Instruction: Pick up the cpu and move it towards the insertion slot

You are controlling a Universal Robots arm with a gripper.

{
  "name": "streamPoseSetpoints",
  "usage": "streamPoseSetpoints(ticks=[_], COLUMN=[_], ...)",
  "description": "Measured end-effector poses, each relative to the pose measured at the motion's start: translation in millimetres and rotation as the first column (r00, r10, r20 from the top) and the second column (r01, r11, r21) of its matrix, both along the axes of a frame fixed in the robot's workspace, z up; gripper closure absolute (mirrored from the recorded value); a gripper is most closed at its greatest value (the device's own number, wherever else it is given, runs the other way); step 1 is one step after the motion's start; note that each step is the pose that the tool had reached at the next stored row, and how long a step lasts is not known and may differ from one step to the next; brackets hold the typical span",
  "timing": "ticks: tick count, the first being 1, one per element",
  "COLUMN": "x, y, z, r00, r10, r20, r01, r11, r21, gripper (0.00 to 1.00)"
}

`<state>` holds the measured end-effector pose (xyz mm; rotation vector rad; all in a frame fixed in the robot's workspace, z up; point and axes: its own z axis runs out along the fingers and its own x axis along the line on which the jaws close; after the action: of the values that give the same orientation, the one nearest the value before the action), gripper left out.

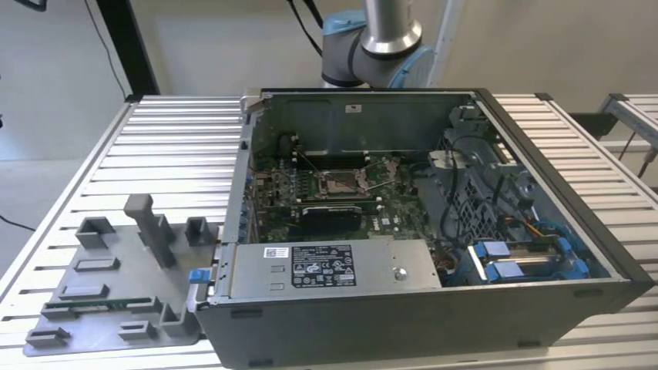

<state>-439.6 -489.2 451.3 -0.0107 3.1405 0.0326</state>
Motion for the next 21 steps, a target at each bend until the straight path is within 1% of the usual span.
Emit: streamPoseSetpoints(ticks=[2,7,9,11,15,21], x=[0.0,0.3,2.2,5.8,18.3,45.8], y=[0.0,0.0,0.0,0.2,0.5,0.9], z=[3.0,2.8,1.9,1.0,-0.4,-2.7], r00=[1.0,1.0,1.0,1.0,1.0,1.0], r10=[0.0,0.0,0.0,0.0,0.0,0.0], r20=[-0.0002,-0.001,-0.001,-0.001,-0.0009,-0.0009], r01=[0.0,0.0,0.0,0.0,0.0,0.0], r11=[1.0,1.0,1.0,1.0,1.0,1.0], r21=[0.0,-0.0003,-0.0004,-0.0004,-0.0004,-0.0004], gripper=[1.0,1.0,1.0,1.0,1.0,1.0])
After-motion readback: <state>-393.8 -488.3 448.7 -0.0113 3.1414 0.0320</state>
